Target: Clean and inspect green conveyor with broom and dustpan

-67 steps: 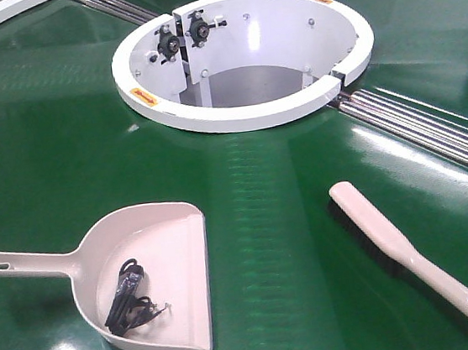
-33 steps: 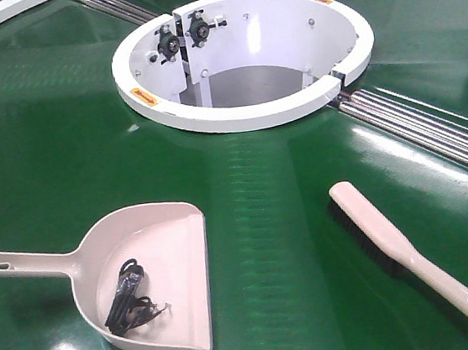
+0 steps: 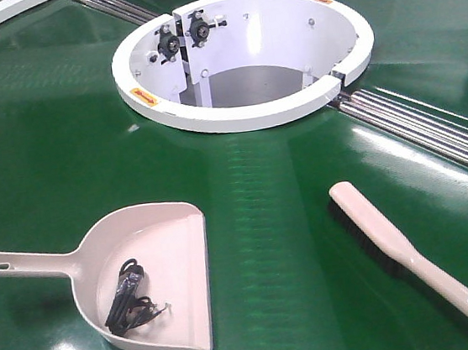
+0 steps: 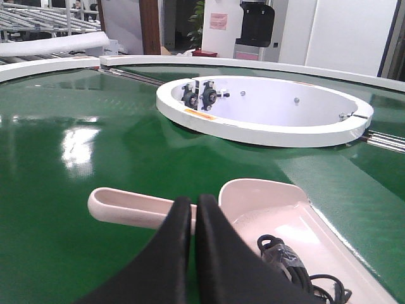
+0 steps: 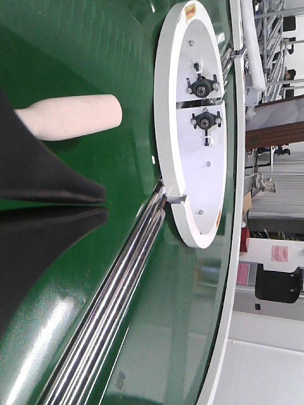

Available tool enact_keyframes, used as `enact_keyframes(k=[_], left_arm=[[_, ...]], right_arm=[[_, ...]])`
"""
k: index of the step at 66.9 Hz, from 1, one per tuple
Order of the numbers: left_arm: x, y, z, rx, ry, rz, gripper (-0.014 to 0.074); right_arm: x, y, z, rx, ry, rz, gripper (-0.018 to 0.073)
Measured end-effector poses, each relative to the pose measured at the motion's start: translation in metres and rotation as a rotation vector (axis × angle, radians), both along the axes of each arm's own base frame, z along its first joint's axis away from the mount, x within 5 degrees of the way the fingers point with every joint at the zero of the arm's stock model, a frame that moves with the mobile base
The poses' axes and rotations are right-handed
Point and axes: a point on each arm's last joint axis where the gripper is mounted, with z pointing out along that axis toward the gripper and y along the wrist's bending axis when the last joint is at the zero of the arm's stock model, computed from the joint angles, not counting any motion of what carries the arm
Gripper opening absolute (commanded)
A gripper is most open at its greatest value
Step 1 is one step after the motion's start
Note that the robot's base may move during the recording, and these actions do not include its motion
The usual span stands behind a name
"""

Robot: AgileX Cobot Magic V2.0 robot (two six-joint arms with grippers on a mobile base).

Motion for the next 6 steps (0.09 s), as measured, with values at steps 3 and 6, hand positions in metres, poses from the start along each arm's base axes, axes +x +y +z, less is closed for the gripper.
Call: enact_keyframes(k=[3,6], left_arm=[[0.0,0.0,0.0,0.0,0.0,0.0,-0.0008],[0.0,0.0,0.0,0.0,0.0,0.0,-0.0008]], right_arm=[[0.0,0.0,0.0,0.0,0.0,0.0,-0.001],[0.0,0.0,0.0,0.0,0.0,0.0,-0.001]])
